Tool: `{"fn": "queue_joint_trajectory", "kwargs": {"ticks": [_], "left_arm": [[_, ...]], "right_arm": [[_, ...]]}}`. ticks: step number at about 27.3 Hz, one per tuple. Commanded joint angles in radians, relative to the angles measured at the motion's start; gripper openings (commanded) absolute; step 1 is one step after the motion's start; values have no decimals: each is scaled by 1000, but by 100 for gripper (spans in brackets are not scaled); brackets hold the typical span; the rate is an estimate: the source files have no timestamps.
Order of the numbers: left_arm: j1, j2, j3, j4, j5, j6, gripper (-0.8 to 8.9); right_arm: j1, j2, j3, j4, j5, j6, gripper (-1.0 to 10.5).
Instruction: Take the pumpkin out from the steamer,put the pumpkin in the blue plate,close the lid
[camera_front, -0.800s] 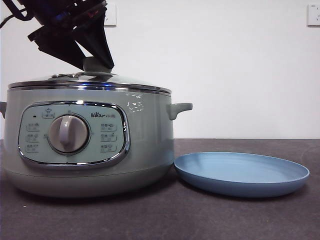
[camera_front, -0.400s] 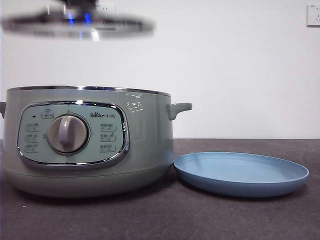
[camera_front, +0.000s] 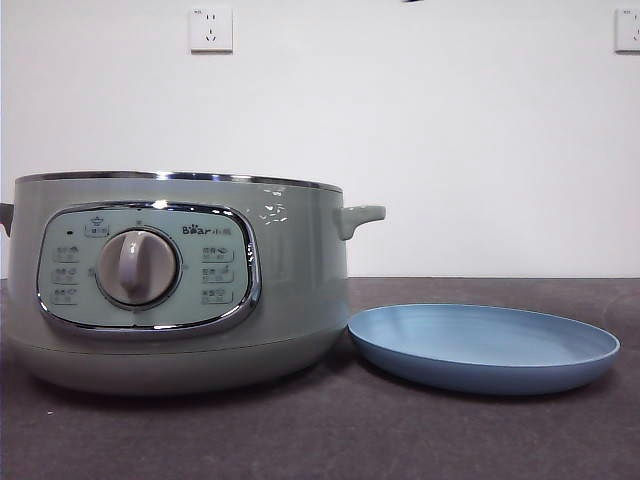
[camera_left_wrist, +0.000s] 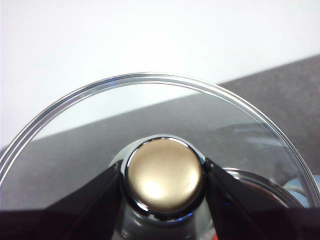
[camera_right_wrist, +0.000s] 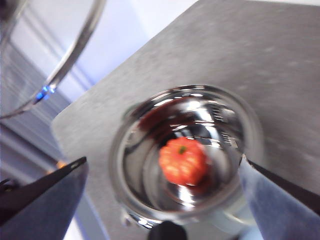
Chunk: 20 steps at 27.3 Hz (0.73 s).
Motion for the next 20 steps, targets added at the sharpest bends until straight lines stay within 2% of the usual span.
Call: {"fn": "queue_joint_trajectory", "kwargs": {"ticks": [1,5,9,15,19,20], "left_arm": [[-1,-48,29,21,-39,28,-9],[-1,-101,30,-23,-64,29,-9],[-1,-140,30,-61,-105,29,-9],[-1,-163,31,-97,-112,28,-9],[-1,-163,31,-111,-114,28,-9],[-1,-163,31,-115,-123,28,-9]], "right_arm": [[53,88,71,3,3,-25,505],[118,214,193,-39,14,-74,510],[178,342,339,-131,150,-128,610],[288,614,601,-339,347,-219,608],[339,747,663,-352,449,-261,607],[345,771,663,-354,451,-264,606]]}}
